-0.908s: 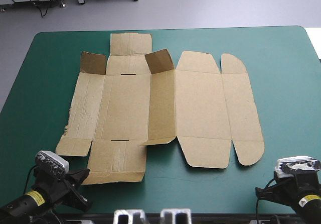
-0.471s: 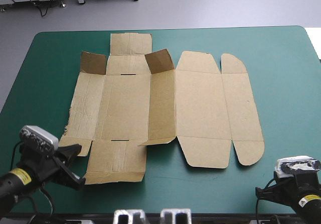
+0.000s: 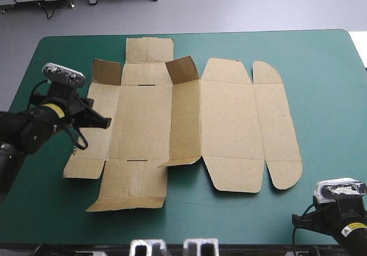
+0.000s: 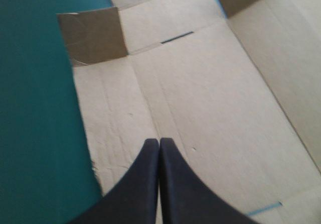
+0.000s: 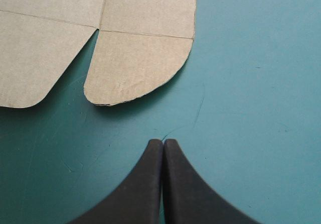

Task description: Fold the box

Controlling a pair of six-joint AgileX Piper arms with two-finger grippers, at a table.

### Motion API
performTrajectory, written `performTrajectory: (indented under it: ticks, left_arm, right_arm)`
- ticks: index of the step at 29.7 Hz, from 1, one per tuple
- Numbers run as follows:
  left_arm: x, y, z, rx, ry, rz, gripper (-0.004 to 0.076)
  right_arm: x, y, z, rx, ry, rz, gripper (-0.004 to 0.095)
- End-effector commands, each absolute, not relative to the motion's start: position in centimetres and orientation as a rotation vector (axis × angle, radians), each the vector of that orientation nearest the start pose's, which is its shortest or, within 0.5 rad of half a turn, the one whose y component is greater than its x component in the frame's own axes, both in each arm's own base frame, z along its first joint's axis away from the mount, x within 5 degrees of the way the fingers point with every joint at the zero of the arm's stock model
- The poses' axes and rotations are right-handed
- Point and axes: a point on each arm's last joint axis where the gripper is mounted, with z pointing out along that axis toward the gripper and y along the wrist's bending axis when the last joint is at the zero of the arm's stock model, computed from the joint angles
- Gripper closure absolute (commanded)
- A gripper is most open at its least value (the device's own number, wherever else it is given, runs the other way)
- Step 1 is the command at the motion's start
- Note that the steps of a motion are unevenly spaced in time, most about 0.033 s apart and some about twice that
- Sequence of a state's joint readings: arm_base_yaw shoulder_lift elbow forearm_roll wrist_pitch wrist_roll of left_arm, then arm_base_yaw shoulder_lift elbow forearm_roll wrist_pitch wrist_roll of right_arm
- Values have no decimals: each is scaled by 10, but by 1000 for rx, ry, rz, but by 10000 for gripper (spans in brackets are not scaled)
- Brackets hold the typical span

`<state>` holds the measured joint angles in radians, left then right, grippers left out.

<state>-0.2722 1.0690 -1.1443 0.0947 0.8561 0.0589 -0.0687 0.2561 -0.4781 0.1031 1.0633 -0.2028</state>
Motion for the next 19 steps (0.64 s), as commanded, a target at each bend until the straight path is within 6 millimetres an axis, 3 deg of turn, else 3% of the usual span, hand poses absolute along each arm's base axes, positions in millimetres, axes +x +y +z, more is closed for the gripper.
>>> performTrajectory:
  ticks: [1,5,9,14,19]
  left_arm:
    - [230,-49,427,315,2107,83,731]
    - [258,-44,435,273,2186,178,731]
    - [280,-16,434,114,2355,204,731]
    - [295,18,414,9,2569,223,732]
    - [304,28,399,35,2657,331,731]
  right_arm:
    - [39,5,276,-132,2259,-13,926]
    - [39,5,276,-132,2259,-13,926]
    - [39,5,276,-132,2259,-13,926]
    - [39,5,276,-132,2259,-13,926]
    - [39,5,276,-132,2259,-13,926]
